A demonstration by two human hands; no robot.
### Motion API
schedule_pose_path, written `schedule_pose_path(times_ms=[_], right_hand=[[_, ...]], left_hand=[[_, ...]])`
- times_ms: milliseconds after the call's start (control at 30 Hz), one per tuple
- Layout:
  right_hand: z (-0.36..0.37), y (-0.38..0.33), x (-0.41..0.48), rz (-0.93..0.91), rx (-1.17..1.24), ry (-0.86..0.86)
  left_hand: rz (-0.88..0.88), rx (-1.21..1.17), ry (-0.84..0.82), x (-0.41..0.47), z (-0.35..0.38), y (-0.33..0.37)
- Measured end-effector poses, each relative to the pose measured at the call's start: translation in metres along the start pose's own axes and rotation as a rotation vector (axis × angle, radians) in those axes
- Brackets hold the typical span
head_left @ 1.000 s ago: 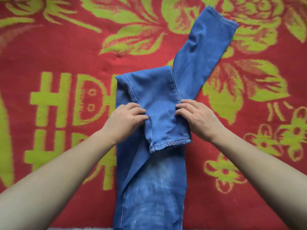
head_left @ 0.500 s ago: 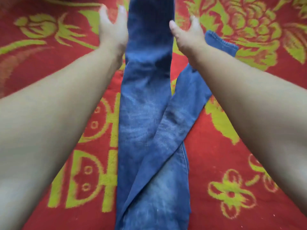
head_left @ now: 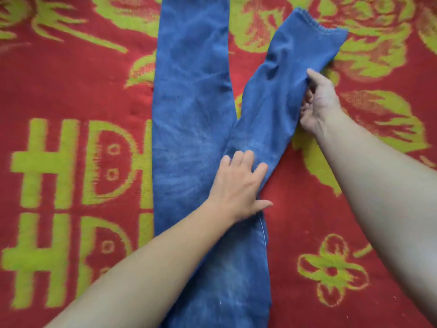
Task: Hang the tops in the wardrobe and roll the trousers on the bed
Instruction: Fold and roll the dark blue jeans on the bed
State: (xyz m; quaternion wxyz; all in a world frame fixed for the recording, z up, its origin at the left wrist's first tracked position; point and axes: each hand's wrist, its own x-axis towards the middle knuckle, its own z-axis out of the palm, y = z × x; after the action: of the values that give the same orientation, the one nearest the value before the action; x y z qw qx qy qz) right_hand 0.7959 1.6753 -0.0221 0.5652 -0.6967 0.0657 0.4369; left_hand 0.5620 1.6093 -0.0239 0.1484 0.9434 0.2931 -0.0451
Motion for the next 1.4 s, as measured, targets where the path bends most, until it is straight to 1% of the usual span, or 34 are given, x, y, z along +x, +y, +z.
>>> schedule_pose_path(times_ms=[33, 67, 100, 167, 267, 300, 367, 433, 467, 500, 533, 567, 600, 633, 700, 733, 767, 833, 900, 967, 1033, 1100, 1200, 1267, 1333, 1367, 1400], right_hand=[[0.002, -0.005, -0.001, 0.002, 0.024, -0.032], [0.006, -0.011, -0.001, -0.002, 0.013, -0.038], [0.011, -0.016, -0.002, -0.020, -0.019, -0.028], [0.026, -0.025, -0.008, -0.051, -0.076, -0.042], [0.050, -0.036, -0.010, -0.059, -0.102, -0.055], [0.057, -0.038, -0.010, -0.044, -0.127, -0.032], [0.072, -0.038, -0.007, -0.054, -0.197, 0.014], [0.093, -0.040, -0.005, -0.136, -0.273, 0.086], [0.105, -0.042, -0.003, -0.228, -0.312, 0.115], [0.118, -0.043, -0.002, -0.358, -0.381, 0.136], [0.133, -0.046, -0.003, -0.501, -0.472, 0.133], [0.149, -0.047, -0.006, -0.623, -0.558, 0.077], [0.167, -0.046, -0.009, -0.711, -0.648, -0.016], [0.185, -0.043, -0.009, -0.744, -0.727, -0.142], [0.211, -0.033, -0.008, -0.697, -0.873, -0.385], [0.217, -0.026, -0.006, -0.698, -0.961, -0.425], [0.218, -0.018, -0.001, -0.732, -1.064, -0.401], [0.207, 0.001, 0.004, -0.825, -1.285, -0.302], [0.189, 0.023, 0.007, -0.893, -1.517, -0.244], [0.178, 0.041, 0.010, -0.886, -1.713, -0.280], [0.180, 0.052, 0.015, -0.860, -1.823, -0.312], [0.186, 0.060, 0.022, -0.845, -1.859, -0.296], [0.190, 0.062, 0.024, -0.831, -1.861, -0.270], [0.194, 0.057, 0.013, -0.883, -1.797, -0.183], [0.202, 0.058, -0.003, -0.986, -1.656, -0.023], [0.209, 0.060, -0.012, -0.976, -1.601, 0.007], [0.215, 0.063, -0.019, -0.920, -1.591, -0.029]], left_hand=[[-0.006, 0.030, -0.047, 0.002, 0.000, 0.003], [-0.045, -0.006, -0.076, 0.005, 0.000, 0.002], [-0.093, -0.092, -0.079, 0.007, -0.002, -0.001], [-0.191, -0.359, -0.045, 0.010, -0.011, -0.010], [-0.448, -0.838, 0.029, 0.011, -0.029, -0.036], [-0.536, -0.939, 0.061, 0.010, -0.033, -0.049], [-0.687, -1.040, 0.115, 0.007, -0.036, -0.077], [-0.787, -1.126, 0.160, 0.004, -0.036, -0.102], [-0.809, -1.172, 0.177, 0.003, -0.035, -0.111], [-0.813, -1.200, 0.194, 0.002, -0.033, -0.118], [-0.806, -1.192, 0.208, 0.001, -0.031, -0.124], [-0.800, -1.160, 0.224, 0.001, -0.029, -0.130], [-0.811, -1.112, 0.250, 0.000, -0.025, -0.135], [-0.841, -1.063, 0.292, -0.001, -0.022, -0.140], [-0.928, -0.968, 0.351, -0.004, -0.014, -0.150], [-0.958, -0.942, 0.349, -0.005, -0.010, -0.154], [-0.975, -0.943, 0.337, -0.005, -0.006, -0.157], [-0.989, -1.025, 0.314, -0.003, 0.000, -0.162], [-0.929, -1.083, 0.317, -0.002, 0.003, -0.167], [-0.816, -0.999, 0.281, -0.004, 0.005, -0.171], [-0.742, -0.906, 0.243, -0.006, 0.009, -0.176], [-0.722, -0.896, 0.242, -0.006, 0.013, -0.179], [-0.739, -0.889, 0.253, -0.004, 0.011, -0.177], [-0.747, -0.928, 0.252, -0.003, 0.007, -0.175], [-0.751, -0.977, 0.248, -0.004, 0.004, -0.176], [-0.755, -0.986, 0.251, -0.004, 0.003, -0.176], [-0.756, -0.990, 0.254, -0.004, 0.003, -0.177]])
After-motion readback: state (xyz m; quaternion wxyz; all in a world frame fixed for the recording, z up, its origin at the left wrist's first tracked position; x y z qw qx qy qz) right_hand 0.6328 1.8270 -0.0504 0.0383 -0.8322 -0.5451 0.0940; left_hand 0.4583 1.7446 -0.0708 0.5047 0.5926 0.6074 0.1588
